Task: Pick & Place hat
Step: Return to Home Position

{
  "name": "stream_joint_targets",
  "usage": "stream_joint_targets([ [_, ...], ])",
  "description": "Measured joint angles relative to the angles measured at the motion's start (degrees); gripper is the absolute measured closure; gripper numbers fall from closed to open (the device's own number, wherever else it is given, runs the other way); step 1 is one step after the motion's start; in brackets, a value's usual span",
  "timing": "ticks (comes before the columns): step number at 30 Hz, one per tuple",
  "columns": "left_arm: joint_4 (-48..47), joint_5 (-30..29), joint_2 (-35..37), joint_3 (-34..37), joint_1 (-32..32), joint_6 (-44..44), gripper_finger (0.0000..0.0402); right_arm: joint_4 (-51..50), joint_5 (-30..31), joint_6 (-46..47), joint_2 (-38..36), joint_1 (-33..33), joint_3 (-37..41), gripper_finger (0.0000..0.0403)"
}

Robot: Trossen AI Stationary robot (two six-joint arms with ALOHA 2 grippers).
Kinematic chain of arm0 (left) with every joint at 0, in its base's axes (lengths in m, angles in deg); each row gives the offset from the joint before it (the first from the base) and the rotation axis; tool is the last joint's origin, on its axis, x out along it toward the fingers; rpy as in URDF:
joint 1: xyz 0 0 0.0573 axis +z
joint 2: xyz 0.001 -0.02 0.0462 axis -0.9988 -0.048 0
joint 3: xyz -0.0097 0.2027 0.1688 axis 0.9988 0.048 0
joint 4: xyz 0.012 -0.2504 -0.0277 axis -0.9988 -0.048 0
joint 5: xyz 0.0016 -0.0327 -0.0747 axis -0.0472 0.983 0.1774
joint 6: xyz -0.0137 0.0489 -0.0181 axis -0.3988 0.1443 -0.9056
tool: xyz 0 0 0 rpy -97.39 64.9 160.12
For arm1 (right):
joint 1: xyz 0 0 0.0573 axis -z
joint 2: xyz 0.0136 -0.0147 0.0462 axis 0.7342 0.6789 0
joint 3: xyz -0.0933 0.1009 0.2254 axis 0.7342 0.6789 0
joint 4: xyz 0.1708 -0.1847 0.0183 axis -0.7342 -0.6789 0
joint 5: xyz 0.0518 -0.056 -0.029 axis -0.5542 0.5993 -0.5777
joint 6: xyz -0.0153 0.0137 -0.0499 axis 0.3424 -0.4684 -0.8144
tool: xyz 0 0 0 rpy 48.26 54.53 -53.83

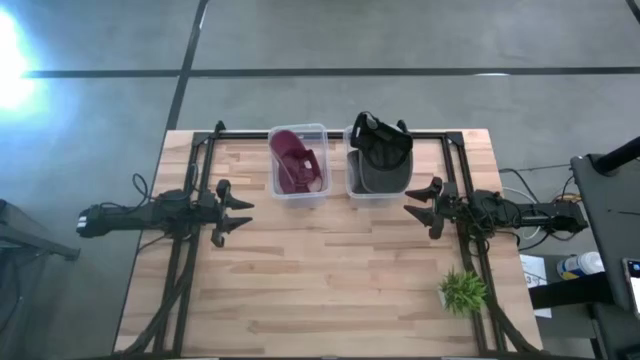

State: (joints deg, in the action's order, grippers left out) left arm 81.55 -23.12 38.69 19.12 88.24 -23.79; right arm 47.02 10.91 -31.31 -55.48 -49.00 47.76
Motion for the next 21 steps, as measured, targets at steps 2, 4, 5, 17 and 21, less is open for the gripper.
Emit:
stream_joint_targets([
  [2, 0.0, 0.0, 0.0, 0.0, 0.0, 0.01, 0.0225, -0.67, -0.01, -2.91, 0.0, 0.02, -0.02, 0.0147],
  [4, 0.02, 0.02, 0.0, 0.0, 0.0, 0.01, 0.0225, -0.94, -0.05, -8.88, 0.07, 0.02, -0.02, 0.0147],
  [5, 0.02, 0.02, 0.0, 0.0, 0.0, 0.01, 0.0225, -1.15, -0.18, -10.22, -0.13, -0.01, -0.02, 0.0147],
  [17, -0.07, 0.04, -0.09, -0.04, 0.0, 0.01, 0.0225, 2.35, -22.13, -24.1, -3.15, 1.02, 0.22, 0.0147],
  [21, -0.09, 0.04, -0.11, -0.04, 0.0, 0.01, 0.0225, 1.69, -22.15, -24.61, -2.93, 1.02, 0.35, 0.0148],
])
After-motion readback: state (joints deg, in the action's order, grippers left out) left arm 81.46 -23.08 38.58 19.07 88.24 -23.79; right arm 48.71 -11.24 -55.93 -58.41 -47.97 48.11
